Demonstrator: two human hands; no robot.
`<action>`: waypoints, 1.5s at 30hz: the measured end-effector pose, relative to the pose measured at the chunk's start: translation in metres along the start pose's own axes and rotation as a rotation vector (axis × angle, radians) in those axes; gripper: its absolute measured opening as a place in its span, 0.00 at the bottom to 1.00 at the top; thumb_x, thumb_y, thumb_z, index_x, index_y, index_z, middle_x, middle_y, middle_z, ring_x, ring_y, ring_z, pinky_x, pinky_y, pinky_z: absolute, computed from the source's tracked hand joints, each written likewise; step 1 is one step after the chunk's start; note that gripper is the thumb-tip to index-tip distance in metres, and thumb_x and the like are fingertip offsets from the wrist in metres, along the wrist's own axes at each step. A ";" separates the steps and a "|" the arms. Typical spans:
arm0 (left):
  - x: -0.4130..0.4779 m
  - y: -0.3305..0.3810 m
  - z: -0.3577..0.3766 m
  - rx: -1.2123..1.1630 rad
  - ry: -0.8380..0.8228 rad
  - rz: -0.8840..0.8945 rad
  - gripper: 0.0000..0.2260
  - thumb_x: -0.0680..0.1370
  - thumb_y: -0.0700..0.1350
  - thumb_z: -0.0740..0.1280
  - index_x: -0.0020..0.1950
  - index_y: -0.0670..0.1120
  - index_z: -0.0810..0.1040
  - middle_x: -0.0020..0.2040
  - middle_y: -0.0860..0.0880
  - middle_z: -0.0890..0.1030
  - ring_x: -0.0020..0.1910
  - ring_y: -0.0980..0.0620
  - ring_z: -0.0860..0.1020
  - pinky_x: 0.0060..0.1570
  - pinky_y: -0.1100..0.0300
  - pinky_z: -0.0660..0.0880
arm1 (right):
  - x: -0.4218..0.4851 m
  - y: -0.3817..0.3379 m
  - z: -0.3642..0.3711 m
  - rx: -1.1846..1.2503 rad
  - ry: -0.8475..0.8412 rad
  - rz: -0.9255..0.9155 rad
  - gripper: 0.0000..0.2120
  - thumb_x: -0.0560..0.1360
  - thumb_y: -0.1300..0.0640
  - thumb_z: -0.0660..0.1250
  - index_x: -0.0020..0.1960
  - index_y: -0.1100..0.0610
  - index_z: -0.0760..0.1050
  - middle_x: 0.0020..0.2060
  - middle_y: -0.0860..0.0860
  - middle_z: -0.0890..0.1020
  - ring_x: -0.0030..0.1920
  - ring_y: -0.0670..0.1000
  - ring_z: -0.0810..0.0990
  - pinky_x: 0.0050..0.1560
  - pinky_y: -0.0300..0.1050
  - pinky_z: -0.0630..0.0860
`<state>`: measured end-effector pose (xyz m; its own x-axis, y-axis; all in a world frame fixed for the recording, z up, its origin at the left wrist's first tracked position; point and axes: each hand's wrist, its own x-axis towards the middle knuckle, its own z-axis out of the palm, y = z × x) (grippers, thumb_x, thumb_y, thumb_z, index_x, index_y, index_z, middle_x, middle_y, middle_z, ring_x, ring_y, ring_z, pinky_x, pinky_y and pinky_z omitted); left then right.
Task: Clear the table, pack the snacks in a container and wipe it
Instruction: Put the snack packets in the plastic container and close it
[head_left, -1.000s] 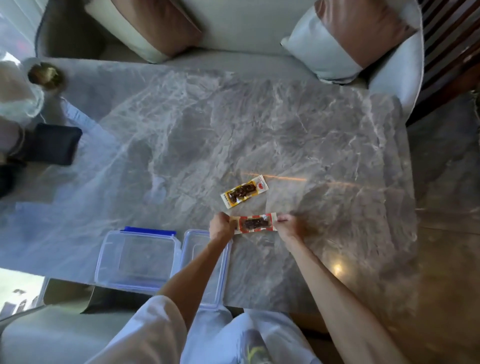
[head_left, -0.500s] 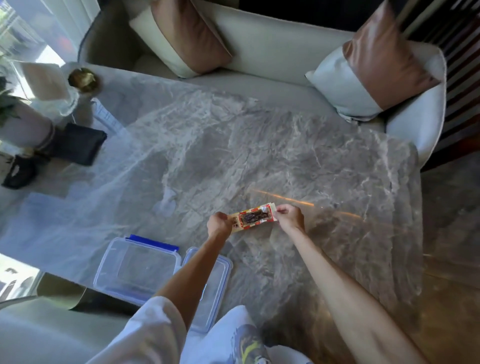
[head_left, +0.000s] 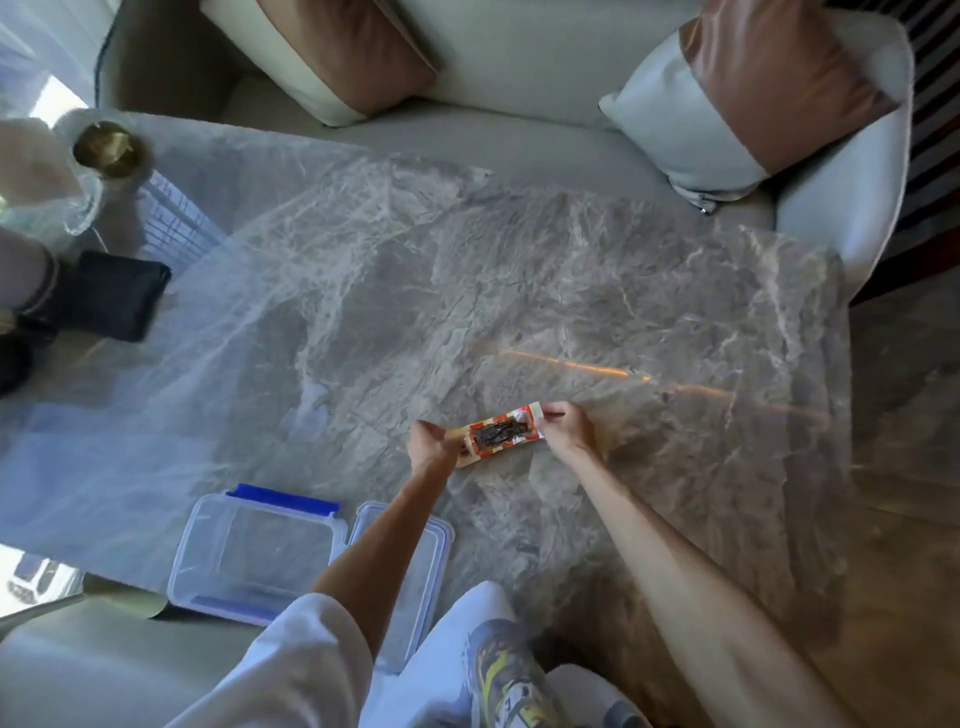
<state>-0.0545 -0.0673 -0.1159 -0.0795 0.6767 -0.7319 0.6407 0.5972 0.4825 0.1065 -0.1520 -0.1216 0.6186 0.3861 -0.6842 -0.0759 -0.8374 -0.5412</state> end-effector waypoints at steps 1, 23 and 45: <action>-0.003 -0.001 0.002 -0.072 -0.063 0.006 0.13 0.71 0.32 0.68 0.50 0.42 0.69 0.44 0.43 0.74 0.42 0.46 0.75 0.41 0.52 0.75 | 0.001 0.003 -0.002 0.040 -0.031 0.017 0.15 0.74 0.61 0.68 0.60 0.62 0.78 0.57 0.58 0.83 0.58 0.57 0.81 0.59 0.48 0.76; -0.060 -0.061 0.042 0.557 -0.199 0.956 0.12 0.73 0.28 0.60 0.50 0.41 0.75 0.48 0.42 0.76 0.46 0.42 0.74 0.47 0.53 0.72 | -0.072 0.125 -0.050 -0.275 0.240 -0.562 0.16 0.70 0.71 0.67 0.53 0.57 0.80 0.50 0.50 0.82 0.53 0.53 0.80 0.56 0.47 0.77; -0.085 -0.053 -0.033 -0.240 -0.698 0.148 0.06 0.77 0.34 0.64 0.45 0.43 0.77 0.34 0.51 0.82 0.32 0.58 0.80 0.32 0.66 0.77 | -0.114 0.097 -0.072 0.696 -0.416 0.142 0.11 0.76 0.70 0.65 0.55 0.59 0.78 0.42 0.51 0.84 0.45 0.47 0.81 0.46 0.39 0.76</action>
<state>-0.1069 -0.1418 -0.0634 0.5482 0.3749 -0.7476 0.4167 0.6526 0.6328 0.0849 -0.3049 -0.0610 0.2371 0.5207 -0.8201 -0.6840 -0.5101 -0.5216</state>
